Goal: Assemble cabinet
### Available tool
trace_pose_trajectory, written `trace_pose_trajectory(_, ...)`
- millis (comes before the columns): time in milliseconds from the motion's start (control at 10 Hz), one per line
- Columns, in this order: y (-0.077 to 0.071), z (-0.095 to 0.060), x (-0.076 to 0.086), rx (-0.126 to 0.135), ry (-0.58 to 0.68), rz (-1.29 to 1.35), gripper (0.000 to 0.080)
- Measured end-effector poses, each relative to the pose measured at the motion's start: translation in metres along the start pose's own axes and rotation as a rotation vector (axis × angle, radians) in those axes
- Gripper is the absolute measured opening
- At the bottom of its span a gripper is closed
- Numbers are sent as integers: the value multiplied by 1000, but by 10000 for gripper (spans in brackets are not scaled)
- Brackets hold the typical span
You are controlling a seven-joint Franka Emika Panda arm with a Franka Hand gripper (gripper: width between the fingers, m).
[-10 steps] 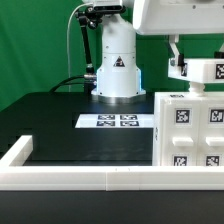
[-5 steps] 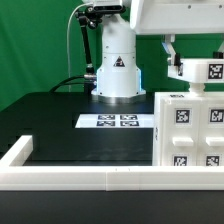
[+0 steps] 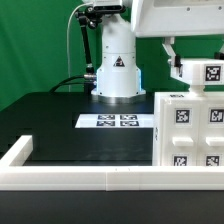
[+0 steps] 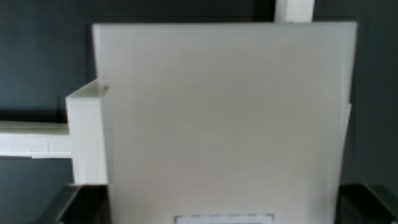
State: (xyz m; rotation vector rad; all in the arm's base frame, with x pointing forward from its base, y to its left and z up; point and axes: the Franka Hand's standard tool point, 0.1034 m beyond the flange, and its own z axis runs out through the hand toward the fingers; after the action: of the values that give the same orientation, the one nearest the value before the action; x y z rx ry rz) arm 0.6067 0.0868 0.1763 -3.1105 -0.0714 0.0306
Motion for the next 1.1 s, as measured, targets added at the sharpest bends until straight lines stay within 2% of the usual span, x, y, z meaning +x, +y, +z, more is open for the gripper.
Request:
trace_pose_trajectory(300, 0, 2, -1, 0, -3, 0, 560)
trace_pose_trajectory(400, 0, 5, -4, 8, -14, 22, 560)
trace_pose_trajectory(500, 0, 10, -7, 6, -21, 23, 560)
trace_pose_trajectory(1100, 2, 10, 1, 3, 31, 22, 568)
